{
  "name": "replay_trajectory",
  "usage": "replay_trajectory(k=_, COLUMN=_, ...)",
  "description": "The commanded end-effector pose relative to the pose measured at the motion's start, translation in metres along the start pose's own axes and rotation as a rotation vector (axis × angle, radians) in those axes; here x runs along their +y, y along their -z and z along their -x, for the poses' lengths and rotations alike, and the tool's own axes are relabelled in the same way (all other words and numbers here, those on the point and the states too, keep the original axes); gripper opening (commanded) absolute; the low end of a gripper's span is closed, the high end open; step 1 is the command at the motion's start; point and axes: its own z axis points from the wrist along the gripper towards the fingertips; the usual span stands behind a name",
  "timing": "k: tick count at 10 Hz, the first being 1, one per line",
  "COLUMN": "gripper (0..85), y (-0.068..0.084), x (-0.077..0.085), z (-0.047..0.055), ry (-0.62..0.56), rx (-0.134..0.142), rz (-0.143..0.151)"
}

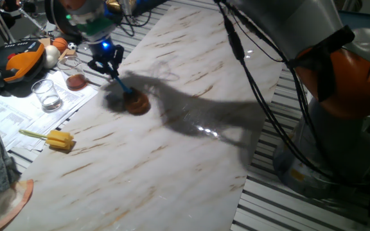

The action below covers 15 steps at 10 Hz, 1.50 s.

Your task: Scrub the table with a brush

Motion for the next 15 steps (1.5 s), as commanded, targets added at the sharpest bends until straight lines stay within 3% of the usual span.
replay_trajectory(k=1, gripper=0.0, y=0.001, x=0.005, z=-0.006, ry=-0.024, rx=0.004, rz=0.000)
replay_trajectory(k=3, gripper=0.0, y=0.001, x=0.009, z=-0.024, ry=-0.020, rx=-0.005, rz=-0.011)
replay_trajectory(k=4, gripper=0.0, y=-0.002, x=0.003, z=-0.034, ry=0.020, rx=-0.010, rz=-0.015)
replay_trajectory(k=5, gripper=0.0, y=-0.003, x=-0.008, z=-0.035, ry=0.062, rx=-0.004, rz=-0.001)
replay_trajectory(k=7, gripper=0.0, y=-0.006, x=-0.035, z=-0.023, ry=0.147, rx=0.006, rz=0.041)
replay_trajectory(k=8, gripper=0.0, y=-0.010, x=-0.046, z=-0.017, ry=0.188, rx=-0.012, rz=0.044)
replay_trajectory(k=9, gripper=0.0, y=-0.012, x=-0.051, z=-0.012, ry=0.206, rx=-0.006, rz=0.058)
replay_trajectory(k=13, gripper=0.0, y=-0.006, x=-0.056, z=0.005, ry=0.295, rx=0.018, rz=0.053)
replay_trajectory(k=15, gripper=0.0, y=-0.008, x=-0.055, z=0.009, ry=0.278, rx=0.002, rz=0.053)
